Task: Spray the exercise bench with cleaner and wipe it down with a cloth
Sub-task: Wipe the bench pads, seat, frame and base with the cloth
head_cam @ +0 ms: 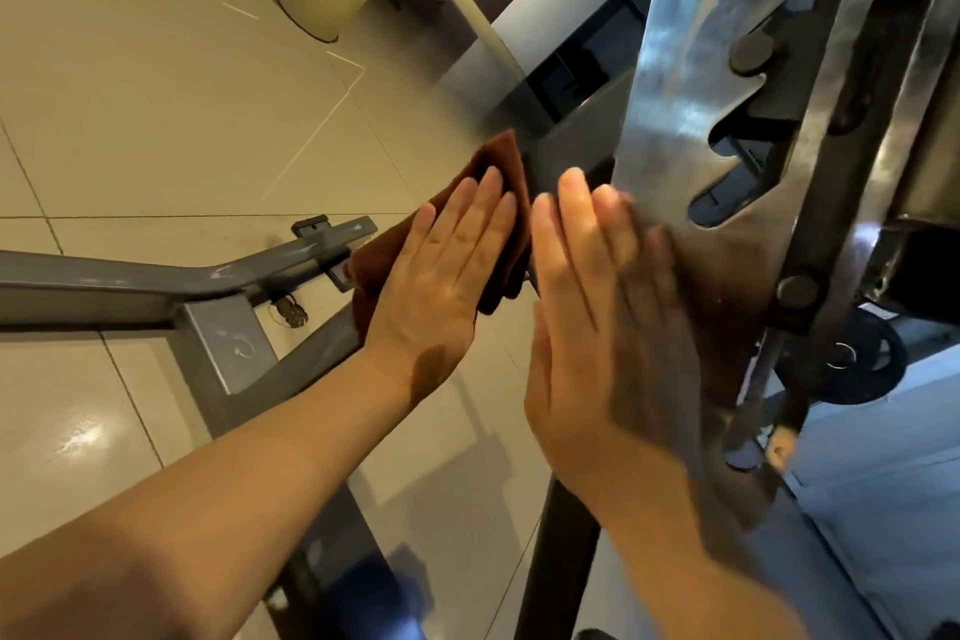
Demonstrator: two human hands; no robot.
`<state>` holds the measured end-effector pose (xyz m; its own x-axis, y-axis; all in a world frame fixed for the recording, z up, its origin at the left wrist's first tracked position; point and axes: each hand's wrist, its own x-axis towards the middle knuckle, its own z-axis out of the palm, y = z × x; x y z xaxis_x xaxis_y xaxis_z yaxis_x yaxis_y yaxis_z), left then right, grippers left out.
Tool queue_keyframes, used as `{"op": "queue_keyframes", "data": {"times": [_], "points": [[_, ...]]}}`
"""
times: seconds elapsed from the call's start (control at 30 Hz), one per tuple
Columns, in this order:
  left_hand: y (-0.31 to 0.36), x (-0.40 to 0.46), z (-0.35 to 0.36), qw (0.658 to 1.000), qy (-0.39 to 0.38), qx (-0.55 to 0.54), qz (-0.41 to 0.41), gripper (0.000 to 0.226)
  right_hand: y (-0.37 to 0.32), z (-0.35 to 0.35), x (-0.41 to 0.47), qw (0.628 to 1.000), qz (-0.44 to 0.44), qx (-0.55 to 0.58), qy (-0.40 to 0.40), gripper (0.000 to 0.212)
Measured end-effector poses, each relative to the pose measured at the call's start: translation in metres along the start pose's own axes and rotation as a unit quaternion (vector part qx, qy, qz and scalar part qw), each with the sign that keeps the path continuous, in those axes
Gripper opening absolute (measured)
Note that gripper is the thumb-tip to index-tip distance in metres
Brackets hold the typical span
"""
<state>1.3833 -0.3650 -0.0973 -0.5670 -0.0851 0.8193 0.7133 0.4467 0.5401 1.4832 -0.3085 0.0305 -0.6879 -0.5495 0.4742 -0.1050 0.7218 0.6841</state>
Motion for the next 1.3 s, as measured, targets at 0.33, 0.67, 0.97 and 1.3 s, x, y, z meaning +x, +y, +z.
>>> {"op": "queue_keyframes", "data": {"times": [0.33, 0.67, 0.97, 1.3], "points": [[-0.047, -0.101, 0.005, 0.987, -0.074, 0.050, -0.131, 0.120, -0.049, 0.062, -0.014, 0.987, 0.096, 0.127, -0.030, 0.052], [-0.015, -0.028, 0.020, 0.994, 0.071, 0.078, 0.033, 0.082, -0.043, 0.064, -0.014, 0.970, 0.124, 0.206, 0.029, 0.047], [-0.057, -0.075, 0.013, 0.997, 0.016, 0.040, 0.069, 0.084, -0.039, 0.062, -0.020, 0.973, 0.096, 0.210, -0.010, 0.047], [-0.019, -0.048, 0.016, 0.997, 0.072, 0.028, 0.007, 0.062, -0.042, 0.063, -0.018, 0.976, 0.114, 0.186, -0.011, 0.049]]}}
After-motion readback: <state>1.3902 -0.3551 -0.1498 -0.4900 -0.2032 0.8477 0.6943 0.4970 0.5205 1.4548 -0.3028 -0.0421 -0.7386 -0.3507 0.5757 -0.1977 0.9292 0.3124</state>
